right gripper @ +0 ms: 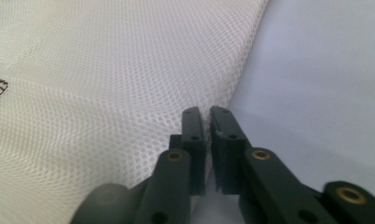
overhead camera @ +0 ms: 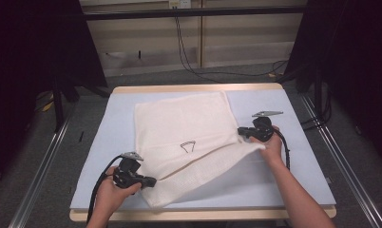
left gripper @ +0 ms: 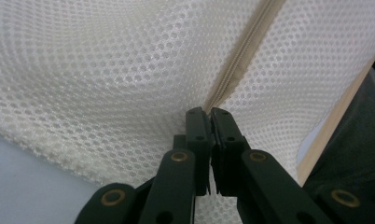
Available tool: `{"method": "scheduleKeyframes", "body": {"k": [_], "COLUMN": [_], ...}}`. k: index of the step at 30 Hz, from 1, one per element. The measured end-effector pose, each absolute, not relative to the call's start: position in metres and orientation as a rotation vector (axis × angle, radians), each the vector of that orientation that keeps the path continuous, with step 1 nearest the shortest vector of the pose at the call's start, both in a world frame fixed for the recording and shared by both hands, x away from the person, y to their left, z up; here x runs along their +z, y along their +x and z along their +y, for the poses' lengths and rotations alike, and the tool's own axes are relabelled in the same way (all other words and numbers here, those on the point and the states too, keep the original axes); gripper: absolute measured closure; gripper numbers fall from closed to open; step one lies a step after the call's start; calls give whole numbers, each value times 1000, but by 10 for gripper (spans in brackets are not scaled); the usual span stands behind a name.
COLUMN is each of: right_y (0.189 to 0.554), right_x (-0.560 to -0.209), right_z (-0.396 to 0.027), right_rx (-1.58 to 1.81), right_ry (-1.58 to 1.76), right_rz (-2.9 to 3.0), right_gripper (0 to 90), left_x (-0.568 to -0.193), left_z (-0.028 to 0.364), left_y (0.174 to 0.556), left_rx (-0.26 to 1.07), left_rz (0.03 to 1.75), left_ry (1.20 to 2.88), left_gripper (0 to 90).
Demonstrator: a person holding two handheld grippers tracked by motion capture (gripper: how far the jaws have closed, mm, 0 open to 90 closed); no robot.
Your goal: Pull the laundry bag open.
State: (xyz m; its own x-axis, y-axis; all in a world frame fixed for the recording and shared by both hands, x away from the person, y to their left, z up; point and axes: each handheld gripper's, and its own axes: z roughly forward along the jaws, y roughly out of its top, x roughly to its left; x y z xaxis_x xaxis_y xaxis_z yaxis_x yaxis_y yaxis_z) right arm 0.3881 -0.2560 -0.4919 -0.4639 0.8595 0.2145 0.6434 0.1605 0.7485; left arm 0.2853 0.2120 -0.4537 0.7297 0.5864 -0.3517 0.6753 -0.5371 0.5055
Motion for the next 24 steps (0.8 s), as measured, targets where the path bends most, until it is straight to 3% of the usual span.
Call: {"method": "scheduleKeyframes", "body": {"k": [6, 12, 16, 19, 21, 23, 24], "right_y": [369, 339, 328, 323, 318, 313, 312], "right_x": [-476, -471, -476, -477, -479, -478, -477], "right_z": [-259, -256, -253, -251, -250, -249, -249], "right_rx": [1122, 1106, 1059, 1016, 1011, 1004, 1000], "right_ry": [1384, 1319, 1317, 1305, 1316, 1309, 1328], "right_rz": [2207, 2287, 2336, 2365, 2379, 2384, 2395], "right_gripper": [561, 514, 493, 497, 534, 607, 642], "left_x": [-447, -440, -454, -464, -463, -465, -465], "left_z": [215, 239, 251, 254, 252, 247, 242], "left_y": [279, 287, 295, 297, 297, 297, 295], "left_rx": [-185, -27, 52, 73, 89, 42, 50], "left_rz": [966, 1121, 1295, 1366, 1364, 1331, 1312], "left_ry": [2249, 2064, 2077, 2061, 2078, 2087, 2088], "left_gripper": [831, 460, 376, 382, 450, 584, 563]}}
